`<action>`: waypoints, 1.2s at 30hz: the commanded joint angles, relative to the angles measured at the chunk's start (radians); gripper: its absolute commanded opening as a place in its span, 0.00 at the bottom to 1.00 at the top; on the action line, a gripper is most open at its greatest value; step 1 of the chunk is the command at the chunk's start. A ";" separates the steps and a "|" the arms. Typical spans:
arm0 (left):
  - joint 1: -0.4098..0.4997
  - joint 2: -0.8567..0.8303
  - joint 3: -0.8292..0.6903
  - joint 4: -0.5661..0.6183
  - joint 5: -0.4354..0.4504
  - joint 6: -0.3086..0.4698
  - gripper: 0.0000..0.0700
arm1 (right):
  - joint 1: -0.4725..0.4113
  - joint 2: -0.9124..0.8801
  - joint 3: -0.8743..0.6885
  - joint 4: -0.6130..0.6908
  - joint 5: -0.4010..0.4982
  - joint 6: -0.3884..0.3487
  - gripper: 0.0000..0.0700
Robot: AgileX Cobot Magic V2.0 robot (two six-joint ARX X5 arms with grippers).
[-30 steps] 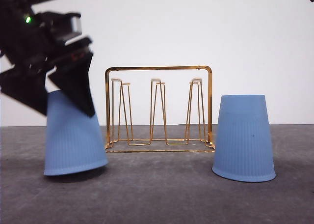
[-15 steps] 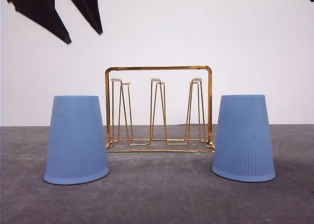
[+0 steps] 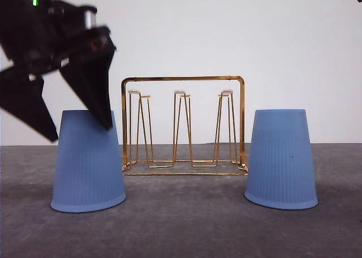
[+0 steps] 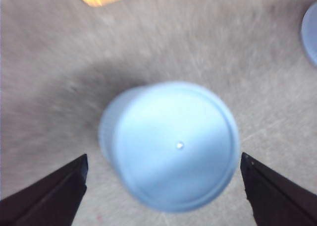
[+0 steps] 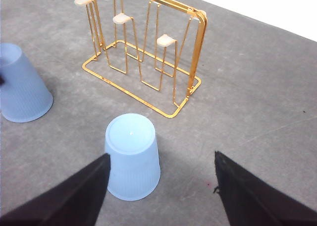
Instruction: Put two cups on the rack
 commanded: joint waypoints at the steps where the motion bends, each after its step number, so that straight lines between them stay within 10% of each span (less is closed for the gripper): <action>1: -0.011 0.018 0.005 0.041 -0.006 -0.008 0.85 | 0.004 0.002 0.010 0.011 0.002 0.013 0.61; 15: -0.022 0.118 0.003 0.097 -0.036 -0.005 0.83 | 0.004 0.002 0.010 0.011 0.002 0.013 0.61; 19: -0.024 0.113 0.016 0.080 -0.036 -0.005 0.63 | 0.004 0.002 0.010 0.011 0.002 0.013 0.61; 36: -0.021 0.104 0.400 -0.251 -0.115 0.069 0.56 | 0.004 0.002 0.010 0.011 0.002 0.013 0.61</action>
